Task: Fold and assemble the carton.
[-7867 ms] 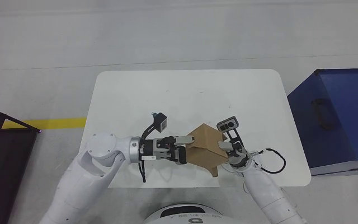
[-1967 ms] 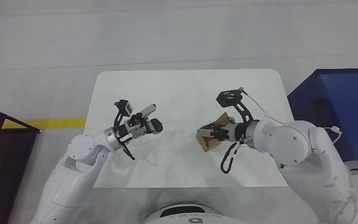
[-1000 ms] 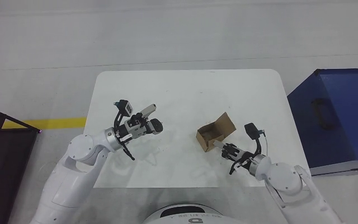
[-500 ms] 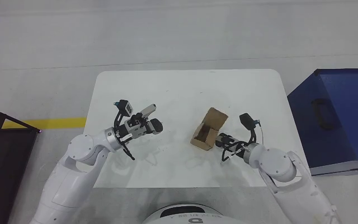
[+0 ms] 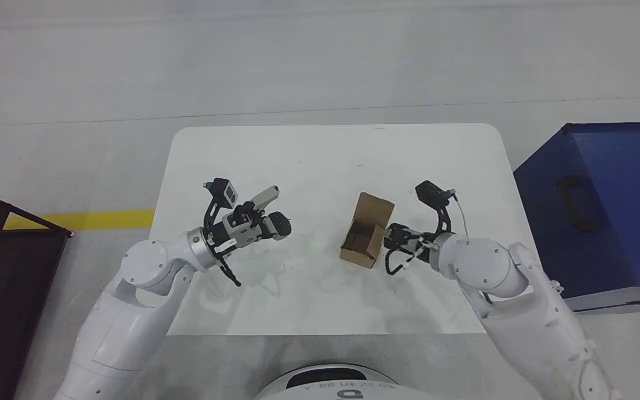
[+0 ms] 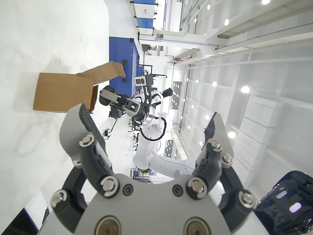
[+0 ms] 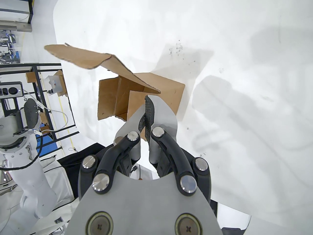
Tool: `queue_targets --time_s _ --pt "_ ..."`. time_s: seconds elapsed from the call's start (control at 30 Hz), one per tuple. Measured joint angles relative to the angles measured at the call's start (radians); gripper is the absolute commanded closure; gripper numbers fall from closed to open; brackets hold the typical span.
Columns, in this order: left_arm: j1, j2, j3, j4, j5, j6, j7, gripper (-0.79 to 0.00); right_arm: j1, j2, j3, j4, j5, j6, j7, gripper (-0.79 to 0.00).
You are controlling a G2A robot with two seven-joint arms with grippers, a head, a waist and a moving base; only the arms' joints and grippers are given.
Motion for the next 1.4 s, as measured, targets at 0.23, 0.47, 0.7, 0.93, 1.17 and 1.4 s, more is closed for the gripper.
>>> queue_targets --time_s 0.23,0.47,0.7,0.93,1.17,1.4 --pt "0.000 0.000 0.000 0.000 0.000 0.000 0.000 -0.785 0.036 -0.005 -0.059 0.052 -0.027 0.035 0.009 -0.237" --pt "0.000 0.000 0.000 0.000 0.000 0.000 0.000 -0.785 0.077 -0.008 -0.121 0.083 -0.071 0.070 0.039 0.000" --pt "0.000 0.000 0.000 0.000 0.000 0.000 0.000 -0.785 0.087 -0.006 -0.153 0.015 -0.176 0.125 0.024 0.000" --pt "0.000 0.000 0.001 0.000 0.002 0.000 0.000 -0.785 0.089 0.004 -0.189 -0.020 -0.312 0.168 0.087 -0.376" --pt "-0.025 0.016 0.036 -0.013 0.316 0.066 -0.038 -0.785 0.064 -0.009 -0.139 0.015 -0.137 0.098 0.024 -0.357" --pt "-0.124 0.026 0.121 -0.022 0.664 0.116 -0.162 -0.785 -0.121 -0.021 0.023 0.012 0.171 -0.190 -0.261 -0.388"
